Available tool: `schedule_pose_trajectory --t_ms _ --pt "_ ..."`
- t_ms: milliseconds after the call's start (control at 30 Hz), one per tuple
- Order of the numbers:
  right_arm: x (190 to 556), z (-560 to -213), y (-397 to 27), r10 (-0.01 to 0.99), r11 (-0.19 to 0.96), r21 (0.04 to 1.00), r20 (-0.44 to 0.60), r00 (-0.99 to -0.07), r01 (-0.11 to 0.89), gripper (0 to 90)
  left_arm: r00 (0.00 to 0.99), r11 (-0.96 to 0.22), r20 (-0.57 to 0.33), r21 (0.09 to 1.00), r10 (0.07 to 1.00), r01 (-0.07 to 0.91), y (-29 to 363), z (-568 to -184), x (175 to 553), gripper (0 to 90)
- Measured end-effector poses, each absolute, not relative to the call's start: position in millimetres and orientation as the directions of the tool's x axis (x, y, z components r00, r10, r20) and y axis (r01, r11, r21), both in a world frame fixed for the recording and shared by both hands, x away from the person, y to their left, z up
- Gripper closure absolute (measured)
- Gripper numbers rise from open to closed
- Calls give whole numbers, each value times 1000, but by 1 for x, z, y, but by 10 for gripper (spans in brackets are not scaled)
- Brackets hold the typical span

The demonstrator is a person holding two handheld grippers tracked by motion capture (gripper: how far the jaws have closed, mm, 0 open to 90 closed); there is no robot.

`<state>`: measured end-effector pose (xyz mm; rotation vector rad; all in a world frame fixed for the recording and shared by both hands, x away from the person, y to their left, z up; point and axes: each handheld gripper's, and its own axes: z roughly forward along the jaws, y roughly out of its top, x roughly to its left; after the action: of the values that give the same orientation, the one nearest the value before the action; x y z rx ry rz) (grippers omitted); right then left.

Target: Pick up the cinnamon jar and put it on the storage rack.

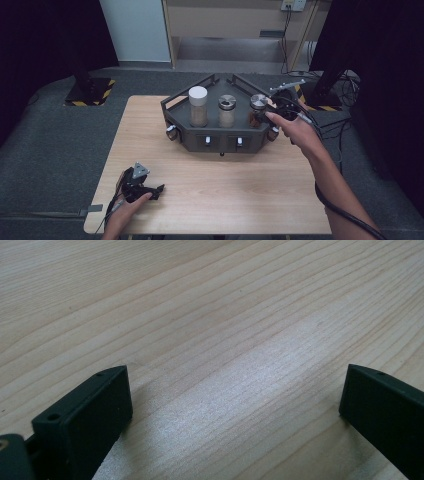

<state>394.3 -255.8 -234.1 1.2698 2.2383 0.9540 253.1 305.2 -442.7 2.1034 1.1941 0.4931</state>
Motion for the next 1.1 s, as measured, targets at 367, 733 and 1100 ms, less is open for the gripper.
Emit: schedule_pose_trajectory --t_ms 367,733,1100 --pt "372 -241 -261 858 362 728 -16 -514 582 56 513 -366 2 703 859 610 305 -443 253 0" --pt "345 -259 -268 852 365 722 -5 -524 587 55 513 -366 2 702 858 610 305 -443 253 0" --pt "321 -281 -270 847 367 711 12 -532 600 54 513 -366 2 702 859 610 305 -442 253 0"
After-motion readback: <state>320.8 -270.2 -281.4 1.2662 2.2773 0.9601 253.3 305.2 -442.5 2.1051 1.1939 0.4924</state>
